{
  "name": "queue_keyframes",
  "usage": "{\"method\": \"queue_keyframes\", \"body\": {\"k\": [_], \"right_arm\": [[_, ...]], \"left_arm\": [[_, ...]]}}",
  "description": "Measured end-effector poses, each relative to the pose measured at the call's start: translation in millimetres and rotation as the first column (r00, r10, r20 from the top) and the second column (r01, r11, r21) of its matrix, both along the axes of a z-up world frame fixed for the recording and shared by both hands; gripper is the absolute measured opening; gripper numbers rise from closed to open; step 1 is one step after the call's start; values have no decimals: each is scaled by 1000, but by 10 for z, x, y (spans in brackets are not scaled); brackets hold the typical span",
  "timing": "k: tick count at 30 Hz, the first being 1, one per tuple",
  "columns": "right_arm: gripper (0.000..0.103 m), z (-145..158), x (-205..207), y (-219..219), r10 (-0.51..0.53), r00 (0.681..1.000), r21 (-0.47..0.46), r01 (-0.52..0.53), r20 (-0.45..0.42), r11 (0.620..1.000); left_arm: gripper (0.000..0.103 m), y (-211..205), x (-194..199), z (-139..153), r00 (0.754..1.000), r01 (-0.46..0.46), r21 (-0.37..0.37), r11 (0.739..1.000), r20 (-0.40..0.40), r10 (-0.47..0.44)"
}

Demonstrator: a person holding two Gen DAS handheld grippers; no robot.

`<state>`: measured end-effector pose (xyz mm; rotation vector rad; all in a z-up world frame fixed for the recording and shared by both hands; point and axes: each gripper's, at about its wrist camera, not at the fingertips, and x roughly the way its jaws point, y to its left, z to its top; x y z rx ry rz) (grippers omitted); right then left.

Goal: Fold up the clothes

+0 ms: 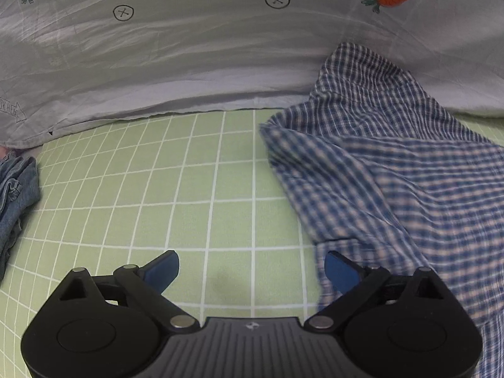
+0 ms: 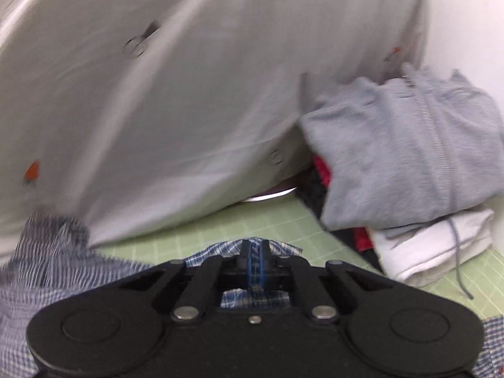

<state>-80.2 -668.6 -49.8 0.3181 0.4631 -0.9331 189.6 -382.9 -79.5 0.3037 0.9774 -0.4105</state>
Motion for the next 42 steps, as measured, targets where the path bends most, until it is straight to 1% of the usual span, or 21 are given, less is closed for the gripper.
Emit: {"method": "queue_keyframes", "body": {"k": [3,5,8,13,17,19,22,23,24,25,29,32,34,35,36,37,38,39,40,41,42], "right_arm": [[5,-100,-105,-277,-102,994,45,103,-25,994],[5,-227,-94,-320,-87,992,43,91,-93,995],[5,-386,-131,-331,-70,990,77,80,-124,994],[6,-599,-245,-356,-108,988,145,124,-112,982],[6,-689,-289,-321,-112,986,165,131,-120,978],[6,-712,-301,-321,-112,986,171,132,-122,976],[6,-722,-326,-337,-120,986,177,140,-118,974],[6,-722,-336,-343,-123,985,178,143,-118,974],[6,-714,-349,-349,-127,984,174,147,-121,974],[6,-704,-362,-359,-131,983,169,151,-126,974],[6,-683,-444,-400,-146,982,179,165,-117,970],[6,-680,-497,-407,-156,982,193,175,-108,966],[8,-681,-533,-404,-162,982,207,178,-94,962],[18,-691,-557,-404,-164,984,231,177,-71,957],[37,-700,-580,-404,-167,985,254,174,-48,951],[48,-713,-595,-398,-169,985,275,168,-21,947],[49,-732,-592,-391,-163,987,291,157,-3,944],[53,-751,-587,-384,-157,988,306,146,12,941],[60,-778,-553,-379,-145,989,315,137,2,939],[65,-805,-520,-374,-133,991,323,129,-8,938],[71,-832,-486,-369,-121,992,331,121,-18,936]], "left_arm": [[98,-8,82,45,1000,-9,-33,999,2,10],[98,-13,136,74,1000,-16,-55,998,3,16],[98,-22,221,117,1000,-26,-92,995,1,26],[96,-43,450,109,996,-59,-258,964,-80,40],[78,-176,603,51,997,-17,-292,956,-76,-6],[75,-221,694,1,997,-15,-309,951,-82,-11],[57,-266,830,-63,995,-17,-328,944,-96,-15],[41,-275,865,-78,995,-19,-340,940,-102,-16],[13,-285,895,-93,994,-20,-353,935,-107,-20],[2,-304,920,-104,994,-18,-360,933,-108,-23],[2,-406,970,-98,997,26,-352,936,-55,-48],[2,-446,1035,-55,999,26,-337,941,-19,-34],[3,-443,1105,-60,1000,-8,-325,946,-27,0],[3,-441,1135,-67,999,-22,-315,949,-36,11],[7,-446,1146,-70,999,-21,-302,953,-45,7],[10,-449,1131,-59,999,-13,-287,958,-37,2],[22,-452,1114,-46,1000,-5,-271,963,-28,-2],[43,-448,1074,-19,1000,3,-248,969,-11,-6],[54,-441,1035,8,1000,11,-226,974,7,-10],[74,-409,997,29,1000,15,-213,977,22,-10],[79,-362,953,51,999,19,-210,978,40,-11]]}}
